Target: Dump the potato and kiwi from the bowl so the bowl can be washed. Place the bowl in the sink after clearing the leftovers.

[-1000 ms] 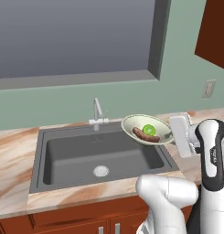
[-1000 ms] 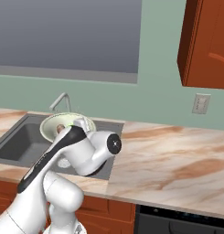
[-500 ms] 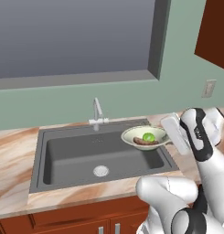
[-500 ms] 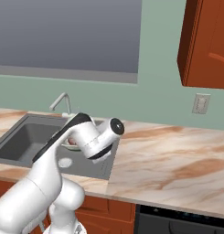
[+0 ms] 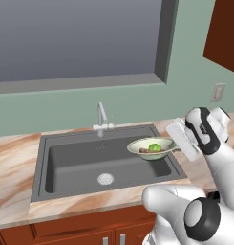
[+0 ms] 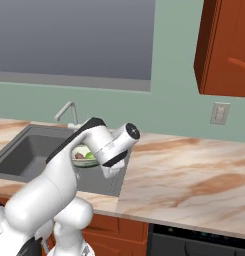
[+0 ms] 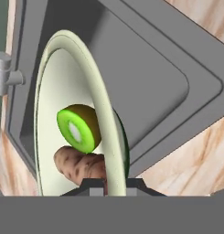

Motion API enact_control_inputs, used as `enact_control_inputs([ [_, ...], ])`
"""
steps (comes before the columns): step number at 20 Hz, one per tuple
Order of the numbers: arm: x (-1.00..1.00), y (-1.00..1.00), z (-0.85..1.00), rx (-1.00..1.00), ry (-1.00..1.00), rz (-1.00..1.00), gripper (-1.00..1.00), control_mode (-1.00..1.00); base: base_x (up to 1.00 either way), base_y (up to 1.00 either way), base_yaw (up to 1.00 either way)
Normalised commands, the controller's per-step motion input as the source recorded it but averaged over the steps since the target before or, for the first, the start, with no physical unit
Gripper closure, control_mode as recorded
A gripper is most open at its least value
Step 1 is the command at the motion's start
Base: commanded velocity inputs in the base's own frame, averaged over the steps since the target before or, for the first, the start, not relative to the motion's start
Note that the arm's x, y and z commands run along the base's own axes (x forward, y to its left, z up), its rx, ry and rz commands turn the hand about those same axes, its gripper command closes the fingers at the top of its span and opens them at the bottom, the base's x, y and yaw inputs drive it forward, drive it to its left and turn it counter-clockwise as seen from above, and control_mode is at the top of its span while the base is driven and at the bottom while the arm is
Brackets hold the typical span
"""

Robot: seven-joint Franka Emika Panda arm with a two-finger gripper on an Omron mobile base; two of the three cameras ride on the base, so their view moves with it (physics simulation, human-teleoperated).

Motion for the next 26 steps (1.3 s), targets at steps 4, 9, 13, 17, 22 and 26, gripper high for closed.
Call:
enact_control_inputs([
  [4,0.16,0.01,-0.29,-0.04,0.02,0.00,1.00,-1.00,0.00,0.00,0.00],
  [9,0.24,0.13,-0.33,-0.08,0.00,0.00,1.00,-1.00,0.00,0.00,0.00],
  [13,0.38,0.24,-0.33,-0.10,0.00,0.00,1.00,-1.00,0.00,0.00,0.00],
  [17,0.46,0.28,-0.21,-0.10,0.00,0.00,1.00,-1.00,0.00,0.00,0.00],
  [22,0.39,0.15,-0.15,-0.10,0.00,0.00,1.00,-1.00,0.00,0.00,0.00],
  [26,0.17,0.00,-0.33,-0.19,0.00,0.02,1.00,-1.00,0.00,0.00,0.00],
])
